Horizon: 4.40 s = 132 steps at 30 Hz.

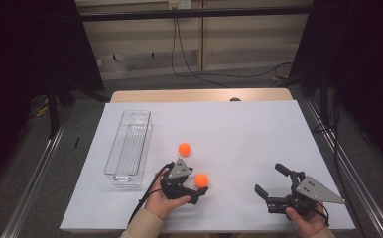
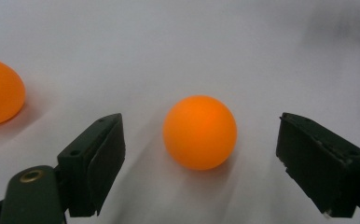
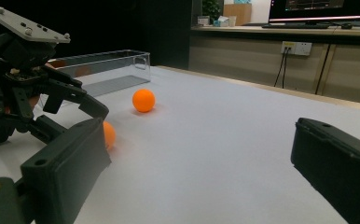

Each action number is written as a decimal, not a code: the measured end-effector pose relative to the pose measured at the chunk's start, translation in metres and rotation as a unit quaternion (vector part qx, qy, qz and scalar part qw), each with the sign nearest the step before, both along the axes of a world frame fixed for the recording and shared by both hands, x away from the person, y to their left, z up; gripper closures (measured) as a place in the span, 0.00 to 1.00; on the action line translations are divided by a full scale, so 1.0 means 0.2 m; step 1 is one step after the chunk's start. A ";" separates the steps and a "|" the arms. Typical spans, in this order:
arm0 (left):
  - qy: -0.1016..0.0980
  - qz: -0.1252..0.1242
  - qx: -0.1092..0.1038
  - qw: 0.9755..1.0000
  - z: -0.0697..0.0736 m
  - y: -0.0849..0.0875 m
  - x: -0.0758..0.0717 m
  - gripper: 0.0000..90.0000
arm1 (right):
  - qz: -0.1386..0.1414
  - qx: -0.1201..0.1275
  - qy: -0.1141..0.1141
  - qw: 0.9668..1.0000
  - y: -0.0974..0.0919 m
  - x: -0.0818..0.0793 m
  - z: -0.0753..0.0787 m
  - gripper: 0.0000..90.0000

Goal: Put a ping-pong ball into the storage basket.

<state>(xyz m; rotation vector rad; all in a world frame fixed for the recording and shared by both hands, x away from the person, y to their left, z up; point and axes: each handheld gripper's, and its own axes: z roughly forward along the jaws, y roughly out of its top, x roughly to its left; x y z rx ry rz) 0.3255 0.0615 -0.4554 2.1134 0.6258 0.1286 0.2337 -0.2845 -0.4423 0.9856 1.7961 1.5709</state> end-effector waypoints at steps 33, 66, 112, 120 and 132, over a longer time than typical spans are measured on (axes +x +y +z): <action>0.012 -0.001 0.011 1.000 -0.01 -0.03 0.03 0.28 | 0.001 0.001 0.001 1.000 0.00 0.00 0.00 0.03; 0.015 -0.011 0.033 0.999 -0.02 -0.06 0.03 0.44 | 0.001 0.002 0.001 1.000 0.00 0.00 0.00 0.03; 0.024 -0.009 0.035 0.999 -0.03 -0.08 0.04 0.56 | -0.001 0.002 -0.002 1.000 0.00 0.00 0.00 0.04; 0.022 -0.009 0.037 0.999 -0.03 -0.08 0.04 0.56 | 0.000 0.002 -0.002 1.000 0.00 0.00 0.00 0.04; 0.026 -0.001 0.027 0.999 -0.02 -0.07 0.04 0.56 | 0.000 0.002 -0.001 1.000 0.00 0.00 0.00 0.04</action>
